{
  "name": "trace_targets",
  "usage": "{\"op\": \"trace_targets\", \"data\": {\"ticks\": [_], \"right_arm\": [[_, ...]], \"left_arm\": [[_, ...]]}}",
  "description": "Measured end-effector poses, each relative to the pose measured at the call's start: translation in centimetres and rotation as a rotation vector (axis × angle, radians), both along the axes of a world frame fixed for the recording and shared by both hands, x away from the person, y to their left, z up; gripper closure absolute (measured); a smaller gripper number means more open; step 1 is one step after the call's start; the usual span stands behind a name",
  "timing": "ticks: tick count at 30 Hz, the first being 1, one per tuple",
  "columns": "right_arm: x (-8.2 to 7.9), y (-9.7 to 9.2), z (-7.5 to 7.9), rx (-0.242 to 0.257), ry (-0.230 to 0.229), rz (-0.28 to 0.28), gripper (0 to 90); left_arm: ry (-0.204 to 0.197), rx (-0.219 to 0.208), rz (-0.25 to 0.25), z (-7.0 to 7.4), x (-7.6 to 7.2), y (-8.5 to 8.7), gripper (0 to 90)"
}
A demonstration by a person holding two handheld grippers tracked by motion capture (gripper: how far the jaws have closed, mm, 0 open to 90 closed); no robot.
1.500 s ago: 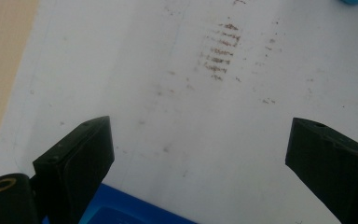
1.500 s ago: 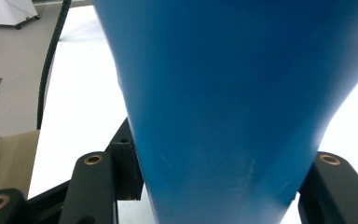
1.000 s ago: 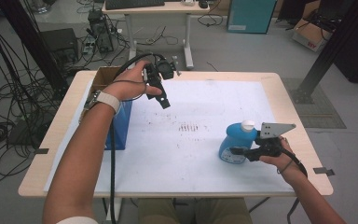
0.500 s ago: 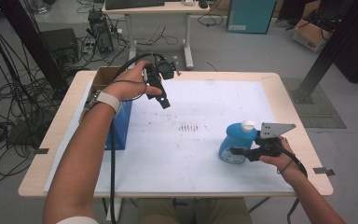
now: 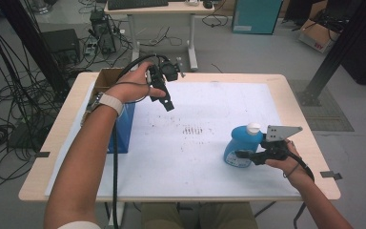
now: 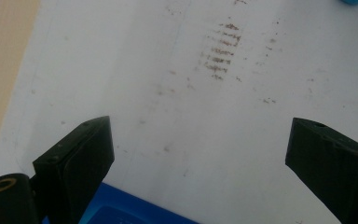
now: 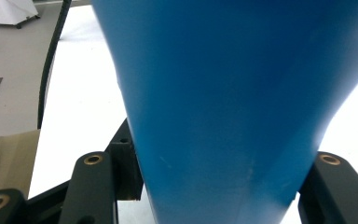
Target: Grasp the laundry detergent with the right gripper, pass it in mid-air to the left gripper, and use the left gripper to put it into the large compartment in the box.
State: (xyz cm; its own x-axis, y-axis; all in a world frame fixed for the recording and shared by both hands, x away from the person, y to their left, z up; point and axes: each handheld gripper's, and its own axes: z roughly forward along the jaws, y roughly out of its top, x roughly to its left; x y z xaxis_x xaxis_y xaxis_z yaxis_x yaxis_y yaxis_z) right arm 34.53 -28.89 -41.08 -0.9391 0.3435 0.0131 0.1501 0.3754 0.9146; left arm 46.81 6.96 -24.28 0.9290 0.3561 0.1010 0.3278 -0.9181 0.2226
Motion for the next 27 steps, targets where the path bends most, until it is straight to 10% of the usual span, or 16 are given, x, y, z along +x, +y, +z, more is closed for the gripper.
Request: {"op": "trace_targets", "data": {"ticks": [27], "right_arm": [[-0.01, -0.02, -0.06, 0.005, -0.002, -0.001, 43.2]], "left_arm": [[0.002, -0.009, 0.008, 0.07, -0.09, 0.07, 8.1]]}}
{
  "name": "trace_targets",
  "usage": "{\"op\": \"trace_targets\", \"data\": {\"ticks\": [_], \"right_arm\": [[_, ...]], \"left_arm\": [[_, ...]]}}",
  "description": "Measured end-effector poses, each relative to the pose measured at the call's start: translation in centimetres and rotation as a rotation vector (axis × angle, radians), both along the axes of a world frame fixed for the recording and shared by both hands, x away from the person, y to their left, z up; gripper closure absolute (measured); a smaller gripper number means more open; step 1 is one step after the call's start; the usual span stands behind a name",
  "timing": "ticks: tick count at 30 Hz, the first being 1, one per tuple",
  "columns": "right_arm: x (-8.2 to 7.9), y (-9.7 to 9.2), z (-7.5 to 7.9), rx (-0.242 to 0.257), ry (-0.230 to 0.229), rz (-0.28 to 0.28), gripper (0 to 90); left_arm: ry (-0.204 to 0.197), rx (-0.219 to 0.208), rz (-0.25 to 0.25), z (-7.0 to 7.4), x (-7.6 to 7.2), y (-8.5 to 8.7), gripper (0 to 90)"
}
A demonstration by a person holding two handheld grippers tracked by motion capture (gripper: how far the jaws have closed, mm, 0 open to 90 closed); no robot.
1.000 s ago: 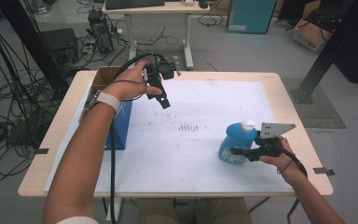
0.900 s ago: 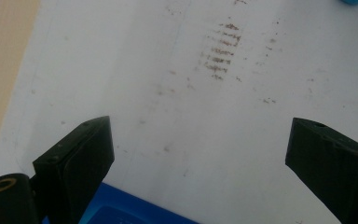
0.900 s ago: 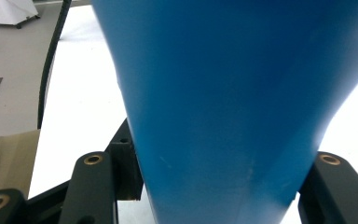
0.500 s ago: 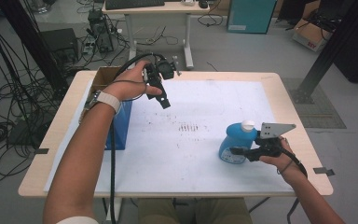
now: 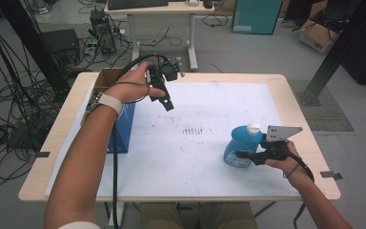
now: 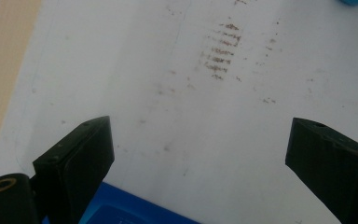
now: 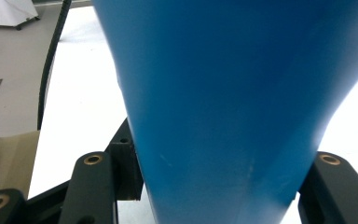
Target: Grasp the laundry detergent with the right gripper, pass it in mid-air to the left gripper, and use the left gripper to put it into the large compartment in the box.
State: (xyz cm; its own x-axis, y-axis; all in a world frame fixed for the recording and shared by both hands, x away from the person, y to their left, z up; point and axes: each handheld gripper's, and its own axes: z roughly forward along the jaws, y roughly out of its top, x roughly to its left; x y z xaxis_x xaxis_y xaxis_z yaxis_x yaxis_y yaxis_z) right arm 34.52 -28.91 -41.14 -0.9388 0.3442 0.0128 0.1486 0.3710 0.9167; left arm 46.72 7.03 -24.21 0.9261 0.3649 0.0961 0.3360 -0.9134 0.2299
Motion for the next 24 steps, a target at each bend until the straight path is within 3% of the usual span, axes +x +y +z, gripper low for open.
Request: {"op": "trace_targets", "data": {"ticks": [14, 22, 24], "right_arm": [[-0.1, 0.0, 0.0, 0.001, -0.005, -0.001, 43.3], [0.0, 0.0, 0.1, 0.001, 0.002, -0.001, 43.5], [0.0, 0.0, 0.1, 0.004, 0.003, 0.0, 43.6]], "left_arm": [[0.001, 0.009, -0.009, 0.1, 0.0, 0.0, 8.1], [-0.006, -0.001, -0.023, 0.6, -0.8, -0.2, 7.9], [0.011, -0.007, -0.023, 0.8, -1.3, -0.4, 7.9]]}}
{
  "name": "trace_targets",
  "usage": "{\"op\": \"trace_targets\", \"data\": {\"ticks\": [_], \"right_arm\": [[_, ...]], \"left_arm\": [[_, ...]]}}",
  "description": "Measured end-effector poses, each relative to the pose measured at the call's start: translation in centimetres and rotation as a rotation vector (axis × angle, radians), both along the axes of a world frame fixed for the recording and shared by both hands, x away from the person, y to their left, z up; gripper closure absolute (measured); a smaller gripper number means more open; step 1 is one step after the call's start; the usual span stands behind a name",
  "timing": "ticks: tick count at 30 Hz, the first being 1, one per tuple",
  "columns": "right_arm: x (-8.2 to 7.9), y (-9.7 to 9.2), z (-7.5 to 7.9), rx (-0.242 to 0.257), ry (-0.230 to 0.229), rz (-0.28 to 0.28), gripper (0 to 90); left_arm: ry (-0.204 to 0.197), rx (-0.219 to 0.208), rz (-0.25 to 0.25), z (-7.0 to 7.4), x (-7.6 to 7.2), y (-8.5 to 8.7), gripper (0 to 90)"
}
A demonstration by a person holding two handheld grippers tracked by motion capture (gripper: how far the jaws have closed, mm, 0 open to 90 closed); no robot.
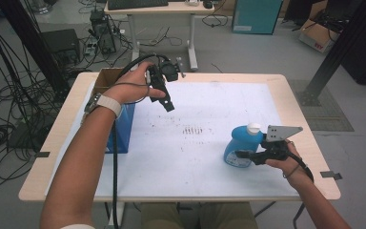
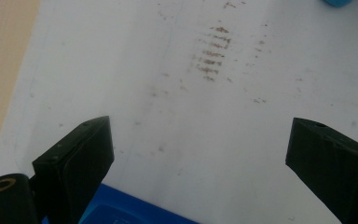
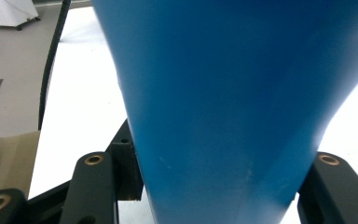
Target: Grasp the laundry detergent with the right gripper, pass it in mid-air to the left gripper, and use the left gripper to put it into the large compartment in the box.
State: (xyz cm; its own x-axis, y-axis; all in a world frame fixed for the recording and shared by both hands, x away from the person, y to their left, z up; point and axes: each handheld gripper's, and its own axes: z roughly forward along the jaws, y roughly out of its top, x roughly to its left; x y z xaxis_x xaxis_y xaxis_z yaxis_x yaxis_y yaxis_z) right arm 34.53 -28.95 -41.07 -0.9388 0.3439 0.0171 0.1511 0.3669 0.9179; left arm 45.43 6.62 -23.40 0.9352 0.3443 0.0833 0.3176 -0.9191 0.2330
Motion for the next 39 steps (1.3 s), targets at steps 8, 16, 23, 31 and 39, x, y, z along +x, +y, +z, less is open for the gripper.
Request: {"op": "trace_targets", "data": {"ticks": [8, 16, 23, 31, 39], "right_arm": [[0.1, 0.0, 1.1, 0.043, 0.026, 0.015, 43.5], [0.5, 0.4, 3.6, 0.062, 0.04, 0.088, 43.4], [0.6, 1.9, 6.1, 0.06, 0.045, 0.154, 43.5], [0.8, 3.6, 8.1, 0.059, 0.049, 0.227, 43.5], [1.0, 5.2, 9.5, 0.042, 0.037, 0.27, 43.5]], "left_arm": [[-0.037, -0.015, -0.05, 1.8, -2.4, -0.6, 7.6], [-0.05, -0.053, -0.09, 3.8, -4.9, -1.2, 4.9], [-0.024, -0.075, -0.138, 5.4, -6.9, -2.2, 4.9], [0.003, -0.113, -0.182, 6.9, -8.8, -3.0, 5.1], [0.04, -0.149, -0.186, 7.4, -9.4, -3.0, 5.4]]}}
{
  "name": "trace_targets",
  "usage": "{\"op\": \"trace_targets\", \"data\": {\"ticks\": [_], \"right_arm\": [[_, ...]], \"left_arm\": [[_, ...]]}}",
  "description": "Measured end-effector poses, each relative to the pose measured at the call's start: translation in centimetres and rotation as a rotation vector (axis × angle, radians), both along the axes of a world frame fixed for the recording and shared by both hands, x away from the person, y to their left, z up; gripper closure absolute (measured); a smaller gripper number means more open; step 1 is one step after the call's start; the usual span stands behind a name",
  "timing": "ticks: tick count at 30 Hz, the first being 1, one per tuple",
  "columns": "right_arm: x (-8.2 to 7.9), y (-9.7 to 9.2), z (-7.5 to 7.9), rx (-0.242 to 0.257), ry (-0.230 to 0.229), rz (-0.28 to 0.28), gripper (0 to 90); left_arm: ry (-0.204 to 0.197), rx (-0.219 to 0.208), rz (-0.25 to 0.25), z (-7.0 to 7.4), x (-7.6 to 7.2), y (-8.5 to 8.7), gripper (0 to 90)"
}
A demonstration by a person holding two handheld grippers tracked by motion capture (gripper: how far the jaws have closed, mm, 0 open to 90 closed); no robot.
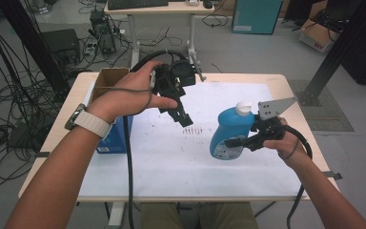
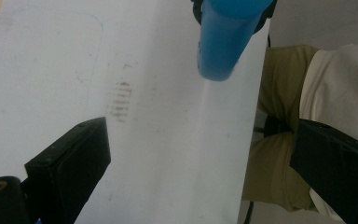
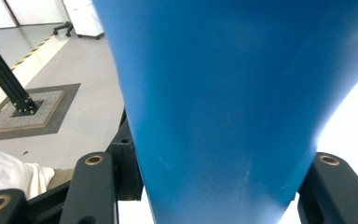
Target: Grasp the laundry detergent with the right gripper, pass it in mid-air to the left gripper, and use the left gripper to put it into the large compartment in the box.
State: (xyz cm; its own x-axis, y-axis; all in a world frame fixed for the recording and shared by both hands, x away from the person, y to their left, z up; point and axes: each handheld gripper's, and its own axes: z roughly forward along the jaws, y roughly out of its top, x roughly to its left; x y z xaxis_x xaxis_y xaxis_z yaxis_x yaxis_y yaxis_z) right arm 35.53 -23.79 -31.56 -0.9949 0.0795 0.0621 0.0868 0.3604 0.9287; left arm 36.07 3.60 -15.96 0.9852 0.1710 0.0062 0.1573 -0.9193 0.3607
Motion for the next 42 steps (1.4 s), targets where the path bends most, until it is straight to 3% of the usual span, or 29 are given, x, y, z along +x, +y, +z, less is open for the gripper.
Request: {"op": "trace_targets", "data": {"ticks": [5, 7, 11, 18, 42], "right_arm": [[0.3, 1.1, 0.8, -0.009, -0.006, 0.033, 43.5], [0.3, 1.5, 1.0, -0.018, -0.007, 0.043, 43.5], [0.5, 2.3, 1.5, -0.04, -0.009, 0.071, 43.5], [0.7, 3.3, 2.0, -0.058, -0.01, 0.101, 43.6], [1.1, 5.0, 2.5, -0.082, -0.04, 0.117, 43.6]], "left_arm": [[-0.004, -0.006, -0.026, 0.3, -0.4, -0.2, 5.4], [-0.03, -0.012, -0.033, 0.4, -0.6, -0.5, 5.4], [-0.043, -0.008, -0.043, 0.6, -1.0, -0.9, 5.8], [-0.048, -0.018, -0.061, 0.8, -1.3, -1.4, 5.9], [-0.058, -0.015, -0.07, 0.6, -1.5, -2.7, 6.0]]}}
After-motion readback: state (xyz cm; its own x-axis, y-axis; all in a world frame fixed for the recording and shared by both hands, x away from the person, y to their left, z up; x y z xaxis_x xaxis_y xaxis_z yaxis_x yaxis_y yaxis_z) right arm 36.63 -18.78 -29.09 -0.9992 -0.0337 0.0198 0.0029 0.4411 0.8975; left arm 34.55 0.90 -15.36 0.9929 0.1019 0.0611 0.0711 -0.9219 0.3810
